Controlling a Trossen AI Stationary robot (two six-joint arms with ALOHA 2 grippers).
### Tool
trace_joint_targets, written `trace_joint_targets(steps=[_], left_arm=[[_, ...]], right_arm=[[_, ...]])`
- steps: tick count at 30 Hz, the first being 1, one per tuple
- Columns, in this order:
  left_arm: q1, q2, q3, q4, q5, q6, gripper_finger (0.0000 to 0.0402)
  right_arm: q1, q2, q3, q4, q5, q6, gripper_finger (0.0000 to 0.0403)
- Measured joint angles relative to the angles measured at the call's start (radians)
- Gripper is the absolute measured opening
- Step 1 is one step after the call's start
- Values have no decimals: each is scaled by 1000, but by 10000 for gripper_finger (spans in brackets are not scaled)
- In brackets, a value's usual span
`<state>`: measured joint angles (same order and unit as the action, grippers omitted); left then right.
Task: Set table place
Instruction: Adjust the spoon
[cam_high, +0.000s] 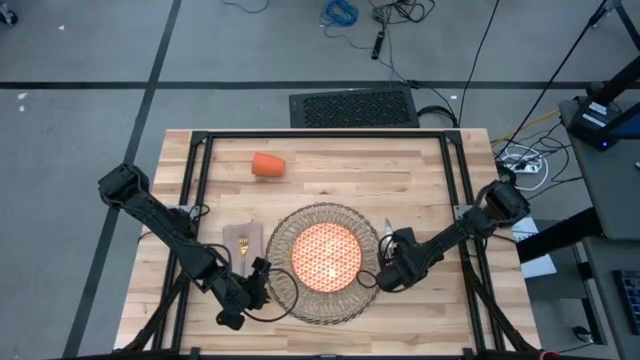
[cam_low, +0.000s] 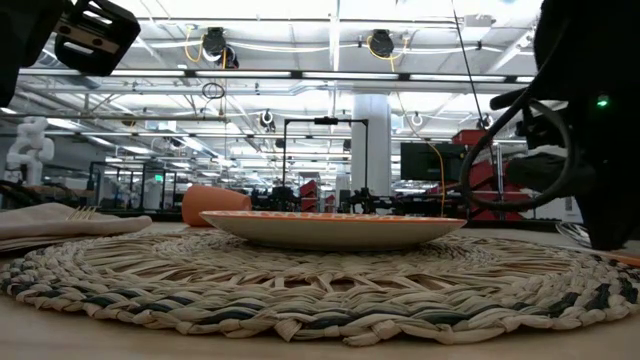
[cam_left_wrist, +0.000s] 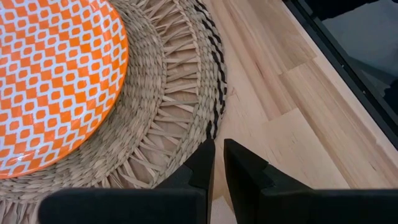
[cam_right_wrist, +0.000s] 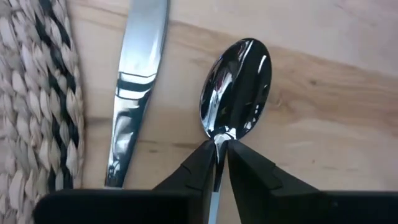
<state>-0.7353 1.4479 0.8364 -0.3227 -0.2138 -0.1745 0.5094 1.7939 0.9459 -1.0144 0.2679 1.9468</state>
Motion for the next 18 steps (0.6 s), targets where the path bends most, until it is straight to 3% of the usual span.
trace_joint_targets(steps=[18], left_arm=[[0, 0, 0, 0, 0, -1, 22]], right_arm=[[-37, 0, 0, 19, 23, -48, 52]])
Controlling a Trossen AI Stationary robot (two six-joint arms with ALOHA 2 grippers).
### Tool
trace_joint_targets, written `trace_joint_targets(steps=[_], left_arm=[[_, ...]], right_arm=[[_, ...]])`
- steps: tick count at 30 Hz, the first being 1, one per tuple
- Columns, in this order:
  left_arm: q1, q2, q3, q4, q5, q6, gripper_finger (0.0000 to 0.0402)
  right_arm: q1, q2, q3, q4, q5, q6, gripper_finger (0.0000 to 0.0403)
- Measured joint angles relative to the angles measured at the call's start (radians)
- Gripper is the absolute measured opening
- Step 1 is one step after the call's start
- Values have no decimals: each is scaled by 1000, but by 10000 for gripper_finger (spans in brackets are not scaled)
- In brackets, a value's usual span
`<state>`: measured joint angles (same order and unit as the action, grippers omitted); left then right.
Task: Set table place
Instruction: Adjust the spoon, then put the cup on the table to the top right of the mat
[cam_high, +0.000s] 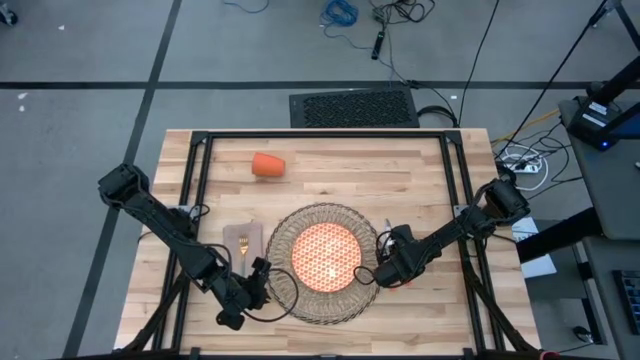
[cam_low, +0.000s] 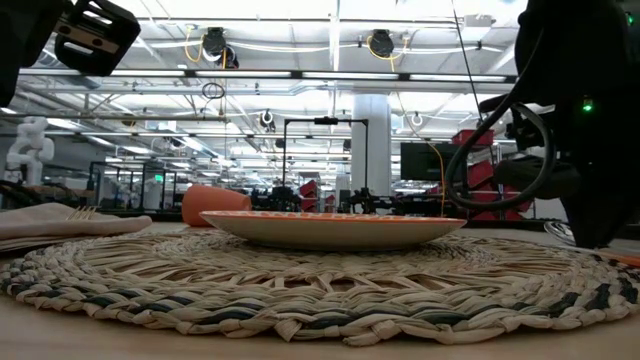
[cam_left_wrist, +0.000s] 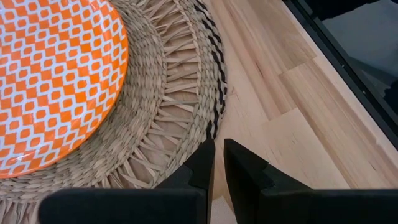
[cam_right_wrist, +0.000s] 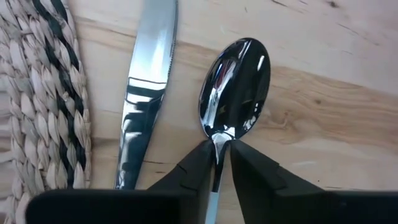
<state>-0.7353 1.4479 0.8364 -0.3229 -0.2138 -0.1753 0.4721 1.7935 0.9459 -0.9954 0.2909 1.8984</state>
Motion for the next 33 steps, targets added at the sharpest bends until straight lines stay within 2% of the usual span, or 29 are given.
trace_joint_targets(steps=[10, 19, 33], left_arm=[[0, 0, 0, 0, 0, 0, 22], [0, 0, 0, 0, 0, 0, 22], [0, 0, 0, 0, 0, -11, 22]], right_arm=[[0, 1, 8, 0, 7, 3, 92], [27, 3, 49, -7, -2, 7, 96], [95, 2, 57, -66, -8, 106, 96]])
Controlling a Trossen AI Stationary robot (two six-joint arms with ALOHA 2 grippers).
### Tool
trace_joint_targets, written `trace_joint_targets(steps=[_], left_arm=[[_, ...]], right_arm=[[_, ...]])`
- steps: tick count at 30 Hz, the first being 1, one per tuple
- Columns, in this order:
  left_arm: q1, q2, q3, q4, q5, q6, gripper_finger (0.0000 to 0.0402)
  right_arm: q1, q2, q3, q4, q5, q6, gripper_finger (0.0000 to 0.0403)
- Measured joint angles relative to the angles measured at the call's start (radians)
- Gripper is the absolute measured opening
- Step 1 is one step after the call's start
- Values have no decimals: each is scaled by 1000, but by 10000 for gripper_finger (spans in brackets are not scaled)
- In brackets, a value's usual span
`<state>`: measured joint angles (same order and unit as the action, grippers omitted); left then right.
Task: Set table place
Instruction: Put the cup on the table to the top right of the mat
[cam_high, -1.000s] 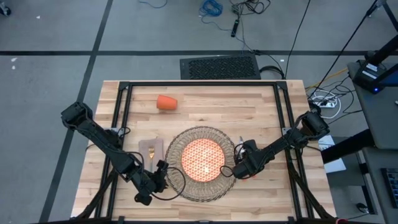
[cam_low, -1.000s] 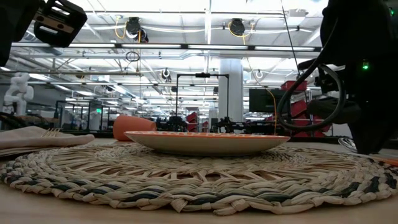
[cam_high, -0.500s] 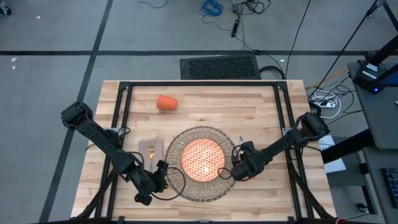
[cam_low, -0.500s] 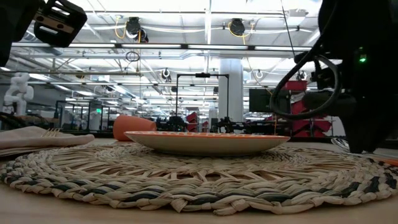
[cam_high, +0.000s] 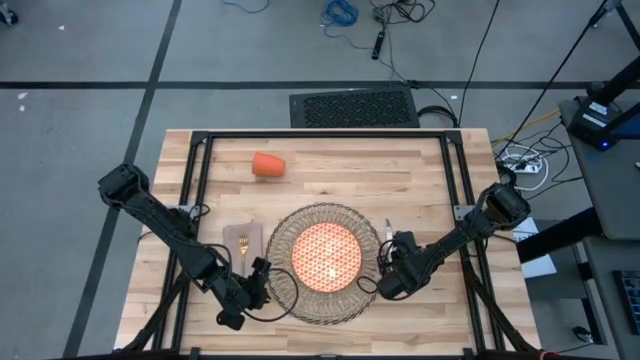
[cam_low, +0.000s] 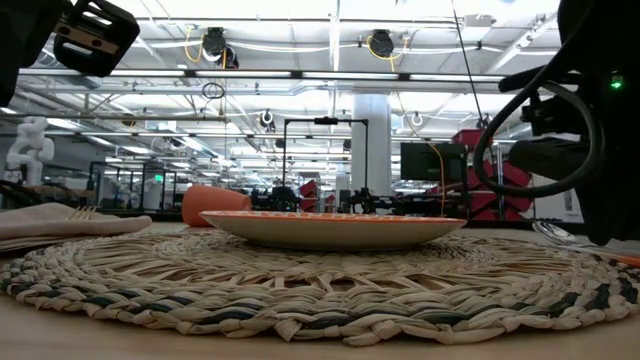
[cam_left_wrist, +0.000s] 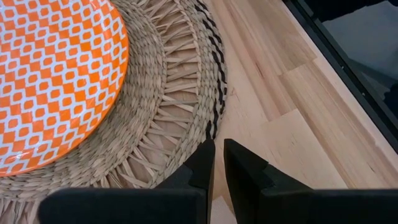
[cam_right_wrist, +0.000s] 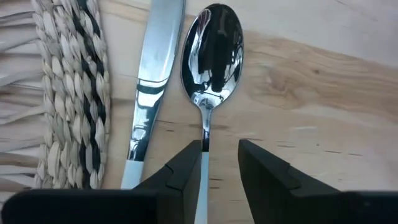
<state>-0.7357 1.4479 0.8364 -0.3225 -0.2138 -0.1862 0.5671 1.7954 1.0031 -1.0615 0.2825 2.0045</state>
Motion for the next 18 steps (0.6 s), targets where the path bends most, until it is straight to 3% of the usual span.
trace_joint_targets(steps=[11, 15, 18], left_arm=[[0, 0, 0, 0, 0, -10, 22], [0, 0, 0, 0, -3, -8, 22], [0, -9, 0, -19, -80, 6, 22]], right_arm=[[0, -1, 117, -160, 39, -36, 96], [-4, -2, 217, -190, 158, -112, 96], [-16, -2, 311, -177, 286, -223, 96]])
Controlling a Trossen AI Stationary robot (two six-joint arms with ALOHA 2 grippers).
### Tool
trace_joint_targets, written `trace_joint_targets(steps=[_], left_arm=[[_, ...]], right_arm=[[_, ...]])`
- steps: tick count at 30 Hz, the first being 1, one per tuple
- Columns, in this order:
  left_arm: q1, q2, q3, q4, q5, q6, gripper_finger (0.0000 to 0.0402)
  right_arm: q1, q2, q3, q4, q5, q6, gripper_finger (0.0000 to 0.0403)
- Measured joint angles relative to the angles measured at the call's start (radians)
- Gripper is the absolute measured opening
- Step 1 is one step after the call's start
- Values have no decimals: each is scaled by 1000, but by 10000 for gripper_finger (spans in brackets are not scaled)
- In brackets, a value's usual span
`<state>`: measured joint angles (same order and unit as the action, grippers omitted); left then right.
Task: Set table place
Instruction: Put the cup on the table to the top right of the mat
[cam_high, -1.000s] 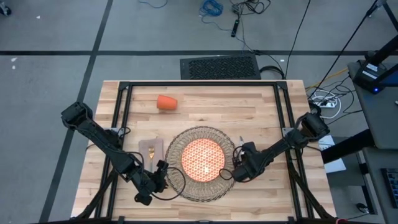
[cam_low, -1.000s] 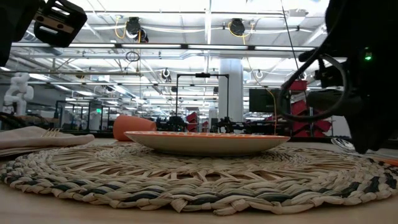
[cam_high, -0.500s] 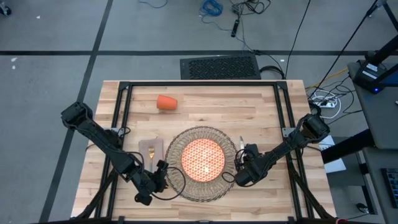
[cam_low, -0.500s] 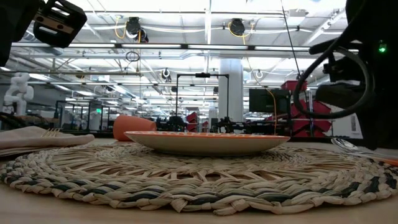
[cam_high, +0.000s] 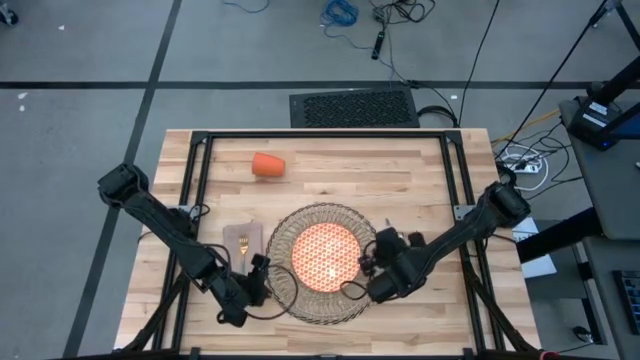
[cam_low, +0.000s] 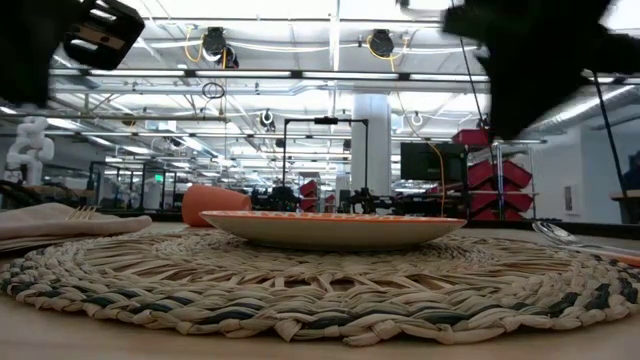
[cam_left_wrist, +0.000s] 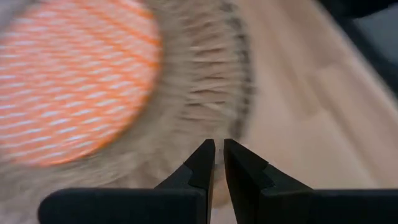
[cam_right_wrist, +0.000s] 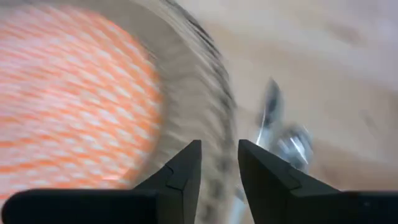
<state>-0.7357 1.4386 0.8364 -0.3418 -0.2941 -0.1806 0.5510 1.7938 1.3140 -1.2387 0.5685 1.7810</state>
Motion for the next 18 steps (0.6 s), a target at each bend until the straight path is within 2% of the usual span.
trace_joint_targets(steps=[5, 8, 14, 17, 18], left_arm=[[32, -127, 0, -114, -215, -12, 22], [80, -252, 0, -178, -297, -4, 22], [271, -466, 0, -238, -351, 59, 22], [427, -494, 0, -265, -345, 60, 22], [484, -495, 0, -267, -316, 58, 22]], right_arm=[[-14, 0, 143, 82, 133, -271, 96], [-16, -1, 185, 152, 174, -419, 96], [-36, -1, 194, 205, 193, -644, 96], [-55, -1, 194, 204, 197, -724, 96], [-62, -1, 194, 204, 200, -746, 96]])
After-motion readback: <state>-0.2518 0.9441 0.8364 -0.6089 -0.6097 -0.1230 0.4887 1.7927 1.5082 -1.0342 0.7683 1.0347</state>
